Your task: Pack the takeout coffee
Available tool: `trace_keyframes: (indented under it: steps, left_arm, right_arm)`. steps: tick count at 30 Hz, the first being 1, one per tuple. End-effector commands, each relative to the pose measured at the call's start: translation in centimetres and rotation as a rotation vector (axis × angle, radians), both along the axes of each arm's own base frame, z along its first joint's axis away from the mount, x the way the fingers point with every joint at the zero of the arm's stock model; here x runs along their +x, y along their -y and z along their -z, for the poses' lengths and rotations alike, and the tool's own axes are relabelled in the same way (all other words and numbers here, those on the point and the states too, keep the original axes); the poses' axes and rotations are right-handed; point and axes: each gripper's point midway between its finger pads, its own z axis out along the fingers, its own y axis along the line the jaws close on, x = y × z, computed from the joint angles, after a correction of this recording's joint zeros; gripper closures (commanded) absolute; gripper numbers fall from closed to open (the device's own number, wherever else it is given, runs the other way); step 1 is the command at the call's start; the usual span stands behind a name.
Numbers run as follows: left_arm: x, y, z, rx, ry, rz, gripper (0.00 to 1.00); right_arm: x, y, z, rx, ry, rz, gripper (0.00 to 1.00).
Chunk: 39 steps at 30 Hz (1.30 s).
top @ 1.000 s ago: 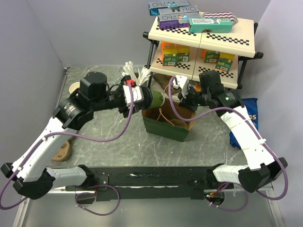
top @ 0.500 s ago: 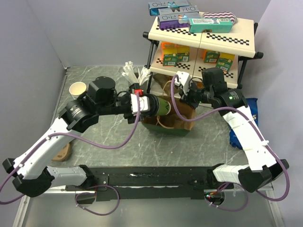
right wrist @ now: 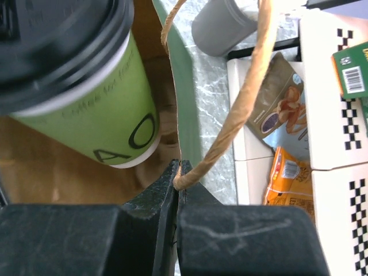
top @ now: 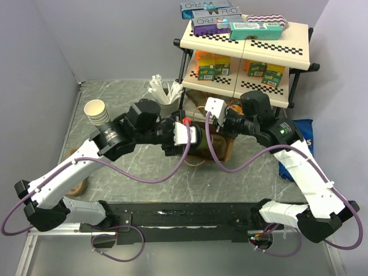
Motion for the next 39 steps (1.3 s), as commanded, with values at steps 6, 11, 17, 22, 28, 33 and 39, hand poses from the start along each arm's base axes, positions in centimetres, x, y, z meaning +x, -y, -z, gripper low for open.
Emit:
trace_keyframes:
  steps: [6, 11, 17, 22, 28, 33, 39]
  left_arm:
    - [0.7, 1.7, 3.5, 0.073, 0.037, -0.028, 0.99]
    - [0.8, 2.4, 4.5, 0.098, -0.019, -0.059, 0.99]
    - [0.5, 2.8, 6.3, 0.162, 0.006, -0.025, 0.99]
    - [1.0, 2.8, 8.5, 0.213, 0.057, -0.025, 0.99]
    - [1.5, 2.0, 10.6, 0.262, 0.175, 0.003, 0.99]
    - [2.1, 1.1, 10.8, 0.226, 0.290, -0.025, 0.99]
    - [2.3, 1.9, 10.8, 0.235, 0.280, -0.013, 0.99]
  right_arm:
    - [-0.2, -0.1, -0.5, 0.043, 0.039, 0.040, 1.00]
    - [-0.1, 0.6, -0.5, 0.046, 0.064, 0.084, 1.00]
    - [0.4, 0.7, -1.4, 0.075, 0.088, 0.121, 1.00]
    - [0.3, 0.6, -1.2, 0.105, 0.066, 0.139, 1.00]
    - [-0.2, 0.5, 1.2, 0.110, 0.023, 0.165, 1.00]
    - [-1.1, 0.4, 2.4, 0.120, 0.022, 0.174, 1.00]
    - [-2.0, -0.1, 2.7, 0.153, 0.013, 0.164, 1.00]
